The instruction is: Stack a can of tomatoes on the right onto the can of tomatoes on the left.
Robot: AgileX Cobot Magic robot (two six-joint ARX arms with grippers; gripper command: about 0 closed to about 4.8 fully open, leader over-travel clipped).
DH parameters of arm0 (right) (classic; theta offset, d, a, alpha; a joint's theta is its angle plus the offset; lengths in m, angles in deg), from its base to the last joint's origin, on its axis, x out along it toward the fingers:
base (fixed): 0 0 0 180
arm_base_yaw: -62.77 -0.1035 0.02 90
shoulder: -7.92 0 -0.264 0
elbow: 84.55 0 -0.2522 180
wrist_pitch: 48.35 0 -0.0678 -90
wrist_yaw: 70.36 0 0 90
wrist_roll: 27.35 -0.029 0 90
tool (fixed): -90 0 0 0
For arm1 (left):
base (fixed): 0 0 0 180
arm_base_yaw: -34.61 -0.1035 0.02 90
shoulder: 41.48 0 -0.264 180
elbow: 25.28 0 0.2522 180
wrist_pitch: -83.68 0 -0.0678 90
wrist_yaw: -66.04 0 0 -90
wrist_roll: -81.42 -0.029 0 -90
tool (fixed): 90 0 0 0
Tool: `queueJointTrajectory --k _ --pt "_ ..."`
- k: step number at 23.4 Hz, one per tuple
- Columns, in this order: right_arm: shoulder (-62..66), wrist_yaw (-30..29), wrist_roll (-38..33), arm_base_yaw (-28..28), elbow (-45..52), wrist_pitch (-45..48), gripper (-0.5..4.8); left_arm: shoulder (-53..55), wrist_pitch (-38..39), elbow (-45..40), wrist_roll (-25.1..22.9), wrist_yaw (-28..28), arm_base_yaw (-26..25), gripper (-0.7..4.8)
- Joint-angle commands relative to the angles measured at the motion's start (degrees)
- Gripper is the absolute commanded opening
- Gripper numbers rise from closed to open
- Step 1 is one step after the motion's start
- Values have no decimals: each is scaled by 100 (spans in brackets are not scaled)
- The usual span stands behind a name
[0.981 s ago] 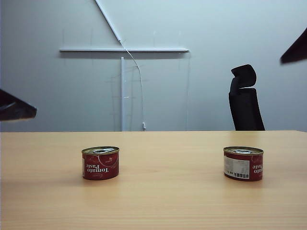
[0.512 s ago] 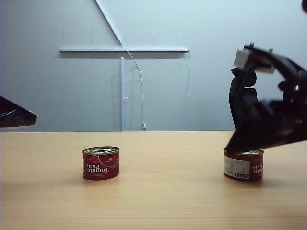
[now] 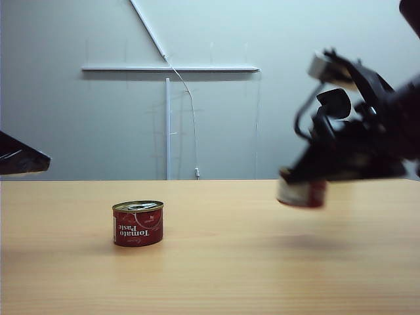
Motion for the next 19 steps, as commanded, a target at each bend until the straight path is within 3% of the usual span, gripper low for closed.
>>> queueJointTrajectory --k 1,5,15,19 --pt "-20 -319 -247 -138 -354 197 17 2 -66 13 -42 -2 0 -2" --pt "24 -662 -326 -496 -831 166 17 -11 -63 15 -42 0 -7 -2" --pt "1478 -612 -181 -1624 -2170 -83 18 -33 -66 13 -42 -2 -11 -2" --pt "2015 -608 -127 -1805 -2579 -96 18 -31 -63 13 -42 -2 -15 -2"
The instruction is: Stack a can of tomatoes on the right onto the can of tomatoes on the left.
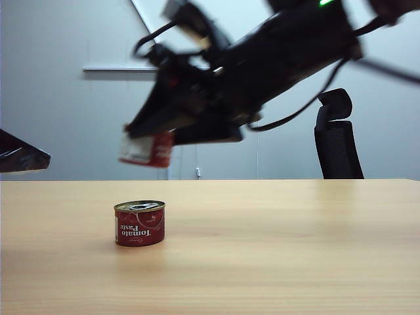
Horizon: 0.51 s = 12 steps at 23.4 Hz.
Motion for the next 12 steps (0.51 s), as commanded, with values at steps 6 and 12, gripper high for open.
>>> queueJointTrajectory --k 6,12 --pt "442 181 190 -129 -518 -46 18 2 -66 13 -42 188 -804 -2" --pt "535 376 468 -162 -518 -332 18 -44 -68 13 -42 -68 -1167 -2"
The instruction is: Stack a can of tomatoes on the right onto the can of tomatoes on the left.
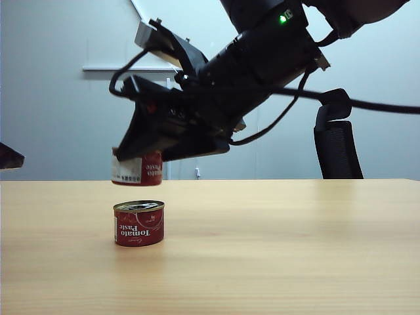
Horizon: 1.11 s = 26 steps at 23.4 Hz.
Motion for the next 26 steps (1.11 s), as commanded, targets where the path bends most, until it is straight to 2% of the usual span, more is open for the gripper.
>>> queueJointTrajectory --k 1,22,23,24,25,26 --pt "107 11 166 -28 -48 116 18 -50 -66 13 -44 -136 2 -2" --pt "452 162 188 -37 -48 315 24 -57 -68 13 -44 -136 2 -2" --pt "450 162 186 -39 -48 348 63 -57 -68 13 -44 -136 2 -2" --pt "442 162 186 -39 -48 385 127 -59 -68 13 -44 -136 2 -2" --pt "439 162 184 -39 -50 428 210 -59 -68 13 -44 -136 2 -2" --pt "435 162 184 -37 -50 496 333 -59 -68 13 -44 -133 2 -2"
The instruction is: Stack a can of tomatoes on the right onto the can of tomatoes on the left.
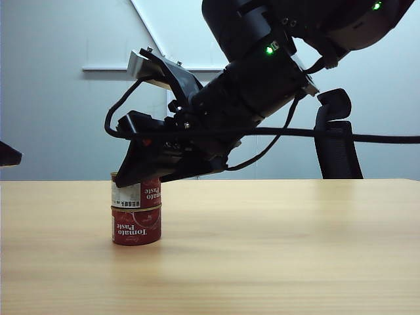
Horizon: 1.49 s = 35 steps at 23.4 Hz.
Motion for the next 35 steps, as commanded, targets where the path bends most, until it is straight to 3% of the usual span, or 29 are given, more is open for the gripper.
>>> queueJointTrajectory --k 1,2,9,14,15,16,17,19,24,35 --pt "-28 9 0 -4 -26 280 442 2 -68 13 -42 -15 0 -2" --pt "-35 9 0 -4 -39 306 479 2 -68 13 -42 -15 0 -2" --pt "-417 7 -450 -4 -372 289 479 -155 -37 13 -42 15 -74 -2" --pt "-1322 98 -903 2 -466 289 479 -551 15 15 -42 452 -940 -2" --pt "-1593 164 -988 4 -466 223 367 -638 13 15 -42 476 -1163 -2" --pt "-1829 197 -977 7 -463 146 119 -730 15 15 -42 479 -1386 -2" --pt "-2063 260 -881 17 -461 66 -33 -824 17 13 -42 476 -1589 -2" --pt "-3018 1003 -894 52 -450 -323 -5 -1298 22 11 -42 339 -2269 -2" --pt "-4155 1915 -610 81 -391 -1032 -5 -1558 -256 13 -42 321 -2712 -2" --pt "-5547 2398 -407 304 212 -1624 -5 -1558 -240 13 -42 308 -2929 -2"
